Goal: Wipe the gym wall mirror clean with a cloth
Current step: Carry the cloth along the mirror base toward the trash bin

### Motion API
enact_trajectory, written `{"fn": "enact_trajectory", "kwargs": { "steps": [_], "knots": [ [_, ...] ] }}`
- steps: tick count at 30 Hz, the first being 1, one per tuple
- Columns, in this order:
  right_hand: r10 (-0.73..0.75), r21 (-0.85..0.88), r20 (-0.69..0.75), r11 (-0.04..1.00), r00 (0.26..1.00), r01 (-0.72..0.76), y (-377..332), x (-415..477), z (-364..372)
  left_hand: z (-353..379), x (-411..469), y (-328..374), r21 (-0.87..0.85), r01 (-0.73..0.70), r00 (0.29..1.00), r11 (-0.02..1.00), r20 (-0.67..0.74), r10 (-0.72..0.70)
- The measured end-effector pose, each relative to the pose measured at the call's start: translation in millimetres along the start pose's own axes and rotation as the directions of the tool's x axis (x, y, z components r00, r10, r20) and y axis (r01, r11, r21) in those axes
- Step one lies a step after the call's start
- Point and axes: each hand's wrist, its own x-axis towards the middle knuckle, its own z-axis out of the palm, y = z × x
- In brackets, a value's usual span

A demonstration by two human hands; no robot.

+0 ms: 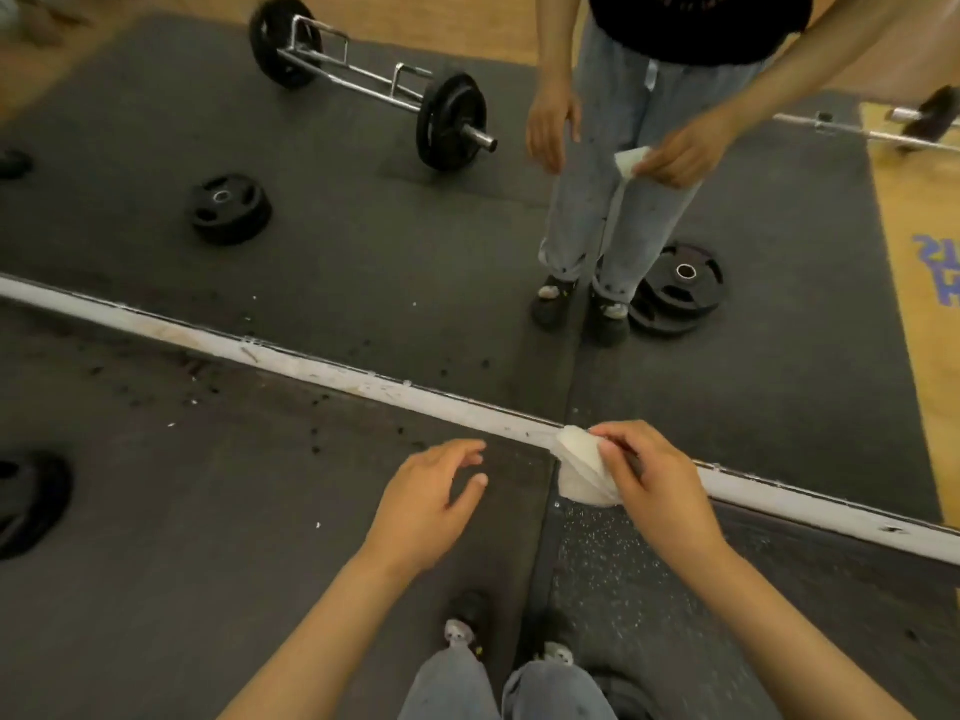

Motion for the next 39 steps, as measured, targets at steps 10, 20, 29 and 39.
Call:
{"fn": "enact_trajectory", "kwargs": {
  "steps": [10,20,29,39],
  "knots": [
    [0.162,0.039,0.191,0.984,0.968,-0.173,-45.9,-45.7,95.6,-27.1,-139.1,-92.7,-0.106,0.383,0.923,0.918,0.018,-0.383],
    [0.135,-0.166,0.404,0.983,0.905,-0.072,-162.9,-40.8,262.8,-141.4,-227.2,-240.8,-0.209,0.568,0.802,0.796,-0.076,-0.592],
    [-0.090,-0.173,0.571,0.959,0.816,0.226,-288.9,29.9,380.9,-218.8,-293.7,-336.1,-0.332,0.701,0.613,0.632,-0.173,-0.771],
    [-0.155,-0.213,0.734,0.872,0.661,0.441,-367.6,126.6,502.9,-276.9,-259.3,-412.3,-0.403,0.768,0.460,0.497,-0.193,-0.867]
  ]
}}
